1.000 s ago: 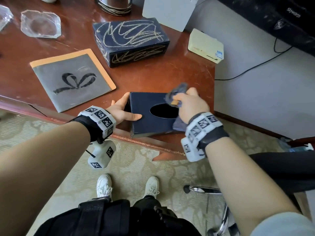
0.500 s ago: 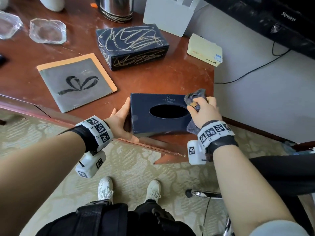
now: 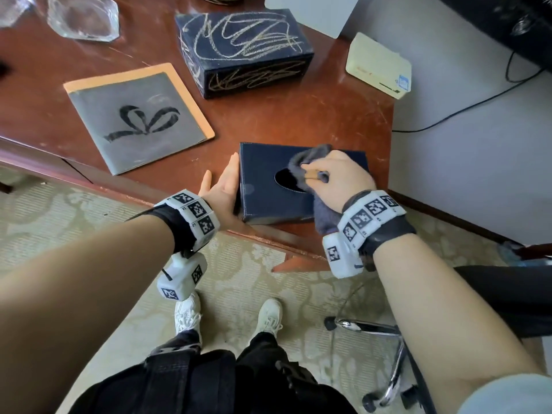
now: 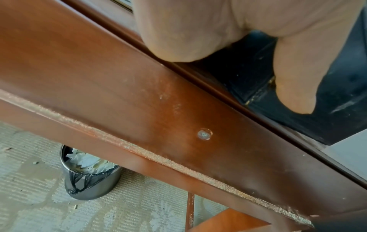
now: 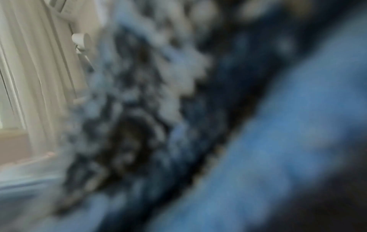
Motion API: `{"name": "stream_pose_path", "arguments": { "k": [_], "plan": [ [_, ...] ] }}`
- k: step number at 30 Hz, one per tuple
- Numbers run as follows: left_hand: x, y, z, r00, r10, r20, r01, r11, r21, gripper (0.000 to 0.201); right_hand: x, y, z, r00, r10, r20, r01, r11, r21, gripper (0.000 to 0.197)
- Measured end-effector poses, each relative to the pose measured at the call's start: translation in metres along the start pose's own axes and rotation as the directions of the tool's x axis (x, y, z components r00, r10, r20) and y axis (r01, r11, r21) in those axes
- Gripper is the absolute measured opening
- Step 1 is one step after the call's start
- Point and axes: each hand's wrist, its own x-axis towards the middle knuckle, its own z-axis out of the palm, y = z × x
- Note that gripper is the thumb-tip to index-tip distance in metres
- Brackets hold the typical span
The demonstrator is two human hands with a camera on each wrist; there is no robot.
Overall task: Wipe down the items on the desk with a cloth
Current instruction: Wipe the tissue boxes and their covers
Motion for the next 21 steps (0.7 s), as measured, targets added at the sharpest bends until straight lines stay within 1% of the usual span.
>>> {"name": "stream_pose_path", "arguments": {
  "k": [2,4,5,6,8,9,11,12,13,14,16,17,19,20,21],
  "plan": [
    [0.001,-0.002,-0.001,1.000,0.013,0.011,-0.013,1.000,-0.006,0.144,-0.004,0.021,-0.014,0.987,0.130,-0.093,-0.133,0.991,-0.018,0.025],
    [0.003,-0.005,-0.001,1.000,0.017,0.010,-0.017,1.000,-0.006,0.145,-0.007,0.038,-0.031,0.945,0.287,-0.155,-0.287,0.958,0.023,0.026],
    [0.003,-0.005,-0.001,1.000,0.017,0.011,-0.017,1.000,-0.006,0.145,-0.006,0.042,-0.035,0.929,0.337,-0.152,-0.340,0.940,0.005,0.027],
    [0.003,-0.004,-0.001,1.000,0.017,0.013,-0.017,1.000,-0.005,0.145,-0.003,0.040,-0.037,0.928,0.351,-0.125,-0.359,0.932,-0.048,0.028],
    [0.003,-0.004,0.000,1.000,0.014,0.022,-0.014,1.000,0.004,0.145,0.004,0.024,-0.030,0.951,0.304,-0.062,-0.310,0.939,-0.148,0.028],
    [0.003,-0.003,0.000,1.000,0.009,0.026,-0.009,1.000,0.009,0.145,0.006,0.012,-0.025,0.966,0.253,-0.053,-0.258,0.955,-0.149,0.027],
    [0.004,-0.003,-0.001,1.000,-0.006,0.021,0.006,1.000,0.018,0.146,0.009,-0.013,-0.013,0.992,0.114,-0.063,-0.119,0.989,-0.090,0.021],
    [0.004,-0.002,-0.001,1.000,-0.011,0.021,0.010,1.000,0.018,0.146,0.011,-0.021,-0.007,0.996,0.050,-0.078,-0.055,0.997,-0.058,0.018],
    [0.003,-0.001,-0.001,1.000,-0.007,0.021,0.007,1.000,0.019,0.146,0.010,-0.029,-0.006,0.998,0.028,-0.063,-0.031,0.998,-0.052,0.017],
    [0.003,-0.001,-0.002,1.000,-0.002,0.020,0.001,1.000,0.017,0.145,0.011,-0.028,-0.007,0.999,0.036,-0.025,-0.038,0.997,-0.072,0.020],
    [0.002,-0.001,-0.003,1.000,-0.008,0.024,0.008,1.000,0.014,0.143,0.010,-0.017,-0.014,0.993,0.095,0.065,-0.082,0.980,-0.181,0.028],
    [0.002,-0.001,-0.003,0.999,-0.017,0.029,0.016,1.000,0.026,0.141,0.007,-0.007,-0.020,0.985,0.142,0.094,-0.117,0.965,-0.233,0.028],
    [0.004,-0.001,-0.002,0.998,-0.031,0.051,0.027,0.997,0.073,0.138,0.003,0.006,-0.032,0.955,0.276,0.112,-0.236,0.930,-0.281,0.031],
    [0.005,0.000,-0.002,0.997,-0.040,0.071,0.033,0.995,0.095,0.137,0.002,0.008,-0.035,0.938,0.317,0.137,-0.262,0.912,-0.314,0.033],
    [0.005,0.001,-0.002,0.995,-0.050,0.091,0.039,0.993,0.113,0.136,0.001,0.004,-0.035,0.934,0.322,0.157,-0.251,0.900,-0.357,0.032]
  ]
}}
